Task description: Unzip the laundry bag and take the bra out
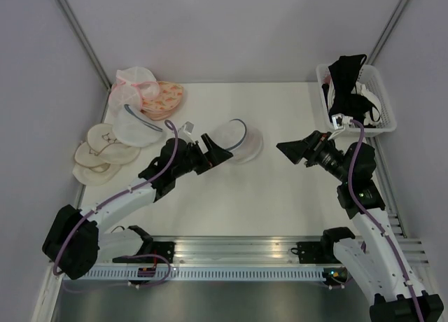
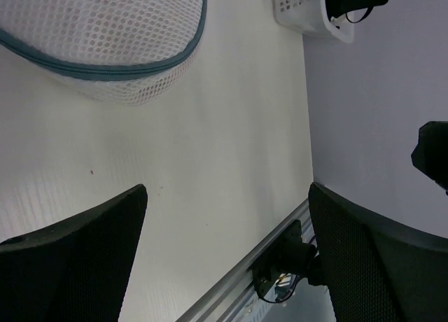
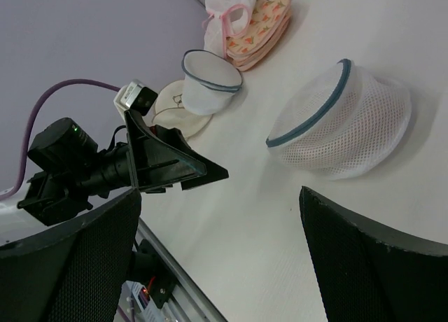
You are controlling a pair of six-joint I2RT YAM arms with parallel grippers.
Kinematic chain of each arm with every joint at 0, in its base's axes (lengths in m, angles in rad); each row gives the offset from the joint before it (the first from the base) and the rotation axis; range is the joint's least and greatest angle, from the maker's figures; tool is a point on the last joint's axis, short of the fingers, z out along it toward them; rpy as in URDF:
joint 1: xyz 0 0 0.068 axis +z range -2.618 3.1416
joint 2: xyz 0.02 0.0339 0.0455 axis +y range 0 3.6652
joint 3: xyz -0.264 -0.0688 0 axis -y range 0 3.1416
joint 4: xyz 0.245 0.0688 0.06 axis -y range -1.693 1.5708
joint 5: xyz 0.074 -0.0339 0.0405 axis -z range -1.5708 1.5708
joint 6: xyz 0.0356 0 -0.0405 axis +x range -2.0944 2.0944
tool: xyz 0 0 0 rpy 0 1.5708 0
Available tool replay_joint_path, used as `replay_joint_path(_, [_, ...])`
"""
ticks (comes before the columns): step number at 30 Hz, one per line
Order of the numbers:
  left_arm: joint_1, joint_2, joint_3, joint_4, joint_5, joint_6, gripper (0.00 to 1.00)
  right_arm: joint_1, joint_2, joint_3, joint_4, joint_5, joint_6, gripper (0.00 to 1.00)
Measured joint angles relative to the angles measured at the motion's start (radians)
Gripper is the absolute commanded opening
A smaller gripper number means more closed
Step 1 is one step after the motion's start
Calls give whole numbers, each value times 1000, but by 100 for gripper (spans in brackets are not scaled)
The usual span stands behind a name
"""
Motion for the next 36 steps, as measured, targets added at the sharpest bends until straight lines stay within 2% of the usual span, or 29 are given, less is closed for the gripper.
replay_joint_path(4, [50,19,0,-18,-28,-43,99,0,10,11,-34,7,0,98])
replay_joint_path(11, [207,90,-11,-44,-160,-112,100,0,-3,11,-77,-2,-20,98])
replay_joint_path(14, [256,186,37,-41,-165,-89,99,0,-17,11,-93,-16,-34,98])
replay_joint_path(18, [309,417,205,-7,-98,-14,95,0,-27,11,-98,-31,-40,98])
replay_joint_path(23, [320,605,343,66,-5,84,95,0,-29,11,-104,-43,-45,98])
replay_joint_path(28, [320,738,428,98,94,153,84,0,-34,11,-127,-46,-57,98])
replay_joint_path(32, [306,757,410,129,169,166,83,0,-41,10,-141,-46,-61,98])
replay_joint_path(36, [226,707,329,163,202,173,83,0,-45,-3,-140,-45,-61,98])
